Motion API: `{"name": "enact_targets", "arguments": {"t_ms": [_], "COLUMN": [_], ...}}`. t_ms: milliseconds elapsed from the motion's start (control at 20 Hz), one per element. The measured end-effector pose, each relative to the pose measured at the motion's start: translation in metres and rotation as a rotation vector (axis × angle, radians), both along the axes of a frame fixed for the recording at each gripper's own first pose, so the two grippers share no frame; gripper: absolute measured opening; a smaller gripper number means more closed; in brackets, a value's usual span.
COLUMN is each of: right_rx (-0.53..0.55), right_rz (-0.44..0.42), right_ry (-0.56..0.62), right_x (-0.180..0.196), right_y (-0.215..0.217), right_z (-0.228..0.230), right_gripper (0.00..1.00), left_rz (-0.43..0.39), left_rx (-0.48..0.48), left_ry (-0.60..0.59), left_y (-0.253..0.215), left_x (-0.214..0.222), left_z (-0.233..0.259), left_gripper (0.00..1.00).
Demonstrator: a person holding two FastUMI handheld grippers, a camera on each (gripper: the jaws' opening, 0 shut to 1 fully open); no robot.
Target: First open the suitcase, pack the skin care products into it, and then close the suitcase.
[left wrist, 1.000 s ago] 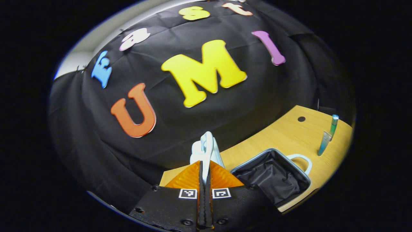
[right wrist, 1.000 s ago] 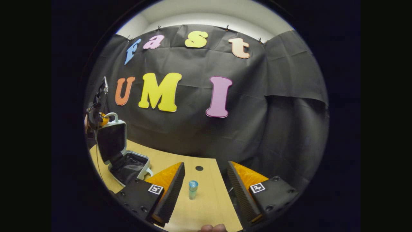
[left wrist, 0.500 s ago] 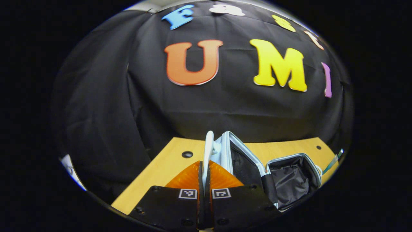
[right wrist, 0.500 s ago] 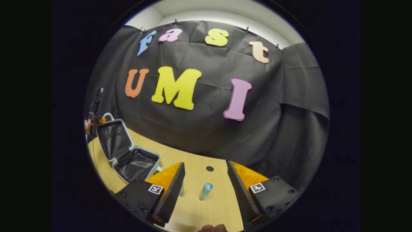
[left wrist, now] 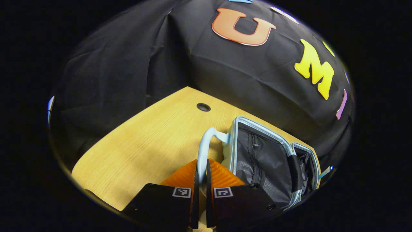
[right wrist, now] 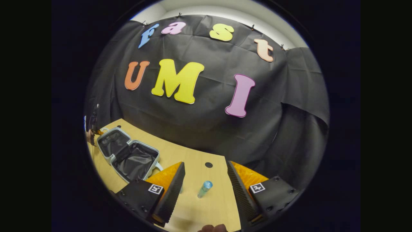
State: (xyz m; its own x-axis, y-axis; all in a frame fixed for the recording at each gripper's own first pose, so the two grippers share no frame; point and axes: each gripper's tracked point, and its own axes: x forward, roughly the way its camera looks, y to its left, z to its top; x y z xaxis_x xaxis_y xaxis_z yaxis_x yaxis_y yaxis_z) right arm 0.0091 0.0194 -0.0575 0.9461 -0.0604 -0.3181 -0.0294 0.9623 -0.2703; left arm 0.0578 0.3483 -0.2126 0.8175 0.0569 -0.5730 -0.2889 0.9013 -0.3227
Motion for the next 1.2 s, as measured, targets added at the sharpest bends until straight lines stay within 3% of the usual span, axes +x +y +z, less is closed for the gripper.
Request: {"name": "enact_targets", "arguments": {"t_ms": [50,150,250,300,400,450,500,600,650,800,850,900,950,1000,1050,1100,1200], "right_rx": [-0.001,0.001,0.012,0.023,0.044,0.056,0.071,0.110,0.126,0.170,0.186,0.200,0.209,0.215,0.219,0.221,0.213], "right_rz": [0.001,0.004,0.005,0.004,0.006,0.008,0.008,0.002,0.001,-0.005,-0.011,-0.018,-0.024,-0.028,-0.035,-0.039,-0.041], "right_ry": [-0.001,0.003,0.007,0.011,0.016,0.018,0.021,0.022,0.019,0.004,0.000,-0.007,-0.014,-0.021,-0.028,-0.038,-0.042], "right_x": [0.000,-0.002,-0.001,-0.001,-0.001,-0.001,-0.002,0.000,0.000,0.002,0.002,0.002,0.001,0.000,-0.002,-0.004,-0.008], "right_y": [0.002,0.005,0.006,0.006,0.006,0.007,0.005,0.002,-0.001,-0.014,-0.020,-0.027,-0.035,-0.043,-0.052,-0.061,-0.077], "right_z": [0.000,-0.002,-0.005,-0.008,-0.014,-0.016,-0.018,-0.022,-0.023,-0.024,-0.025,-0.026,-0.026,-0.027,-0.027,-0.027,-0.032], "right_gripper": [0.79,0.79,0.79,0.79,0.79,0.79,0.79,0.79,0.79,0.78,0.78,0.78,0.78,0.79,0.79,0.79,0.79], "left_rz": [0.014,0.035,0.055,0.048,0.036,0.034,0.028,0.027,0.029,0.051,0.064,0.058,0.047,0.030,0.019,0.018,0.012], "left_rx": [-0.018,-0.018,0.020,0.025,0.089,0.147,0.207,0.306,0.347,0.422,0.445,0.455,0.451,0.453,0.464,0.470,0.464], "left_ry": [-0.021,-0.021,-0.015,-0.035,-0.103,-0.153,-0.211,-0.318,-0.358,-0.451,-0.473,-0.488,-0.508,-0.525,-0.535,-0.542,-0.576], "left_y": [0.003,0.014,0.019,0.016,0.010,0.006,-0.001,-0.026,-0.043,-0.098,-0.115,-0.136,-0.162,-0.189,-0.215,-0.236,-0.281], "left_x": [-0.004,-0.007,-0.011,-0.013,-0.016,-0.016,-0.017,-0.021,-0.020,-0.038,-0.043,-0.050,-0.057,-0.061,-0.067,-0.072,-0.082], "left_z": [0.002,-0.002,-0.001,0.012,0.049,0.074,0.103,0.166,0.194,0.261,0.274,0.286,0.294,0.301,0.306,0.305,0.301], "left_gripper": [0.05,0.27,0.58,0.41,0.67,0.86,0.89,0.90,0.96,0.98,0.97,0.87,0.97,0.87,0.97,0.87,0.87]}}
